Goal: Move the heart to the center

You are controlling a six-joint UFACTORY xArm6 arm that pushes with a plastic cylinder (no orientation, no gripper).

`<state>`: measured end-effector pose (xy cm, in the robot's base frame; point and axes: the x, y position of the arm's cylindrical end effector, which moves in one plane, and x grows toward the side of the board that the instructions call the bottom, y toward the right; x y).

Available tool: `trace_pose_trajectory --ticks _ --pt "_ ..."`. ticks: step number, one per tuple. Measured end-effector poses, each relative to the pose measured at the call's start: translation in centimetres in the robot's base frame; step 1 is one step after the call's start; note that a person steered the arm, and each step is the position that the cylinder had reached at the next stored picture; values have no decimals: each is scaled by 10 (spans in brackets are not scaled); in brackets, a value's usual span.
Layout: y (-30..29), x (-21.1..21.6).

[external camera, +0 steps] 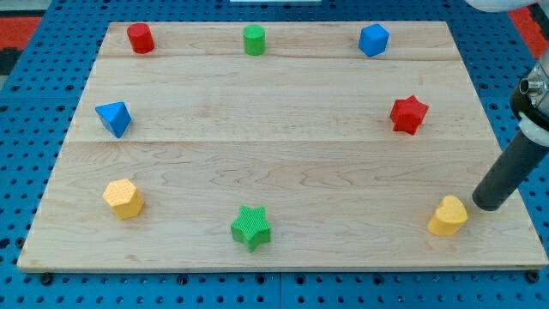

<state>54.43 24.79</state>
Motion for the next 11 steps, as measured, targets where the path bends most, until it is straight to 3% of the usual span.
trace_pose_trajectory --ticks 3,5,7,8,10,11 --pt "-9 37" --pt "-51 -5" --pt "-38 31" --pt "-127 8" --pt "-252 -103" --pt "-230 -108"
